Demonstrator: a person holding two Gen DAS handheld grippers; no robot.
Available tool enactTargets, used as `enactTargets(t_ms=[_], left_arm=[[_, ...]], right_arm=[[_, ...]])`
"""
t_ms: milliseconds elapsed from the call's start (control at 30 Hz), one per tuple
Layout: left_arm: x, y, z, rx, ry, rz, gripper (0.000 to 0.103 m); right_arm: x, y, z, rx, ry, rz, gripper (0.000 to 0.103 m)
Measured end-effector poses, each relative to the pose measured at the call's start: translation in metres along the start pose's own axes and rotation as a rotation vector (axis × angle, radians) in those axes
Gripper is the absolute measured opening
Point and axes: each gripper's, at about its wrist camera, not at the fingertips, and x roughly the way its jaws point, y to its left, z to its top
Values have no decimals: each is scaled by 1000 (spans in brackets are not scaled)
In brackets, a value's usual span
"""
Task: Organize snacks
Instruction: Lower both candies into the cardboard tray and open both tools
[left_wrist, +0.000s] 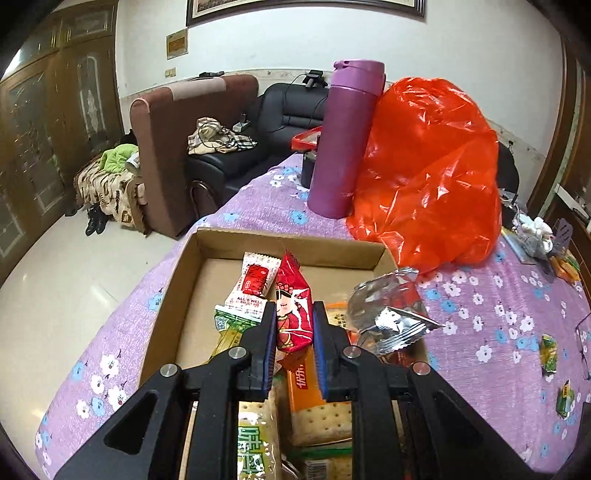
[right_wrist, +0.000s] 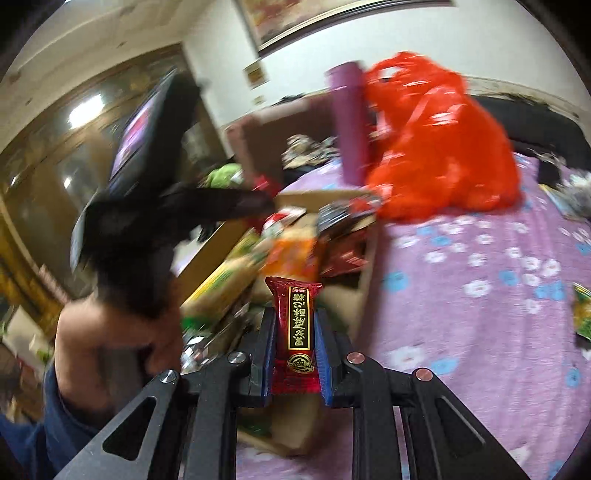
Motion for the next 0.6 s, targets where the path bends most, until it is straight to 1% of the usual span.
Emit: enactTargets(t_ms=[67, 200, 267, 367, 600], left_arm=[[2, -2, -1, 11, 4, 8, 17], [7, -6, -3, 23, 18, 10, 17], [10, -8, -4, 31, 28, 12, 17], [11, -9, -5, 35, 34, 11, 17], [15, -11, -7, 36, 48, 6, 17]], right_arm=[[5, 5, -2, -26, 13, 2, 22], [13, -6, -3, -5, 38, 3, 22], [18, -10, -5, 4, 58, 24, 22], [21, -7, -5, -18, 59, 14, 22], [25, -2, -8, -34, 77, 33, 22]])
